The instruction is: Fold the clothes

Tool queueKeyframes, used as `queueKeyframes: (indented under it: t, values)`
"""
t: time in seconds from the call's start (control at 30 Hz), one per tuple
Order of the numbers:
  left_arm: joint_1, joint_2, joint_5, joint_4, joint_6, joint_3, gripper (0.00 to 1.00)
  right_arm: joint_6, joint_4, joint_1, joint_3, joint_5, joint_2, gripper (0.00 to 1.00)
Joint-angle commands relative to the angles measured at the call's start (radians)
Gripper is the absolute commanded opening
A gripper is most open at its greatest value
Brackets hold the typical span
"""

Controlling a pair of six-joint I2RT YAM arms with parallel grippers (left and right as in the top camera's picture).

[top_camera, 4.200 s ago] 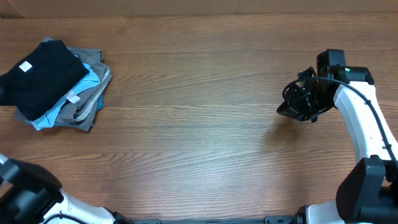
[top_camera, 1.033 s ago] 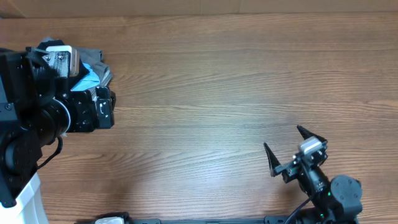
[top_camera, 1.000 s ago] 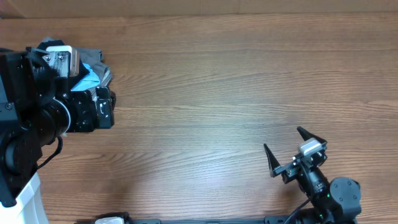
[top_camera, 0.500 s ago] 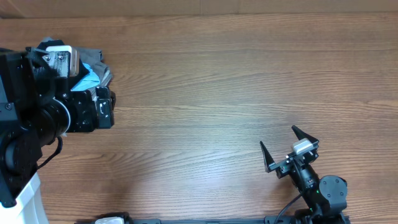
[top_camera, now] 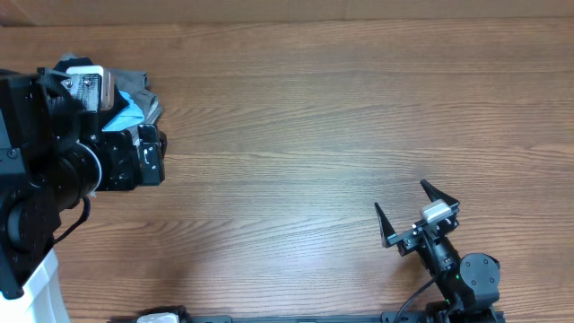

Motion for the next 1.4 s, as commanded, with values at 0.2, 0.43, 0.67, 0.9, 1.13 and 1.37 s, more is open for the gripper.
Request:
queueKeyframes:
  t: [0.2,0.43,0.67,0.9,1.13,1.37]
  values:
    - [-0.008,0.006,-0.003,0.002,-0.010,0.000,1.00,0.003,0.006,-0.005,-0.008,-0.005,-0.012,1.00]
    - [-0.025,-0.003,-0.007,0.002,-0.008,0.000,1.00,0.003,0.006,-0.005,-0.008,-0.005,-0.012,1.00]
    - [-0.101,-0.131,-0.072,0.205,0.011,-0.068,1.00,0.003,0.006,-0.005,-0.008,-0.005,-0.012,1.00]
    - [-0.130,-0.390,-0.037,0.660,0.009,-0.427,1.00,0.003,0.006,-0.005,-0.008,-0.005,-0.012,1.00]
    - [-0.130,-0.685,-0.040,0.992,0.047,-0.861,1.00,0.003,0.006,-0.005,-0.008,-0.005,-0.012,1.00]
    - [-0.129,-0.962,-0.041,1.128,0.047,-1.188,1.00,0.003,0.006,-0.005,-0.008,-0.005,-0.012,1.00]
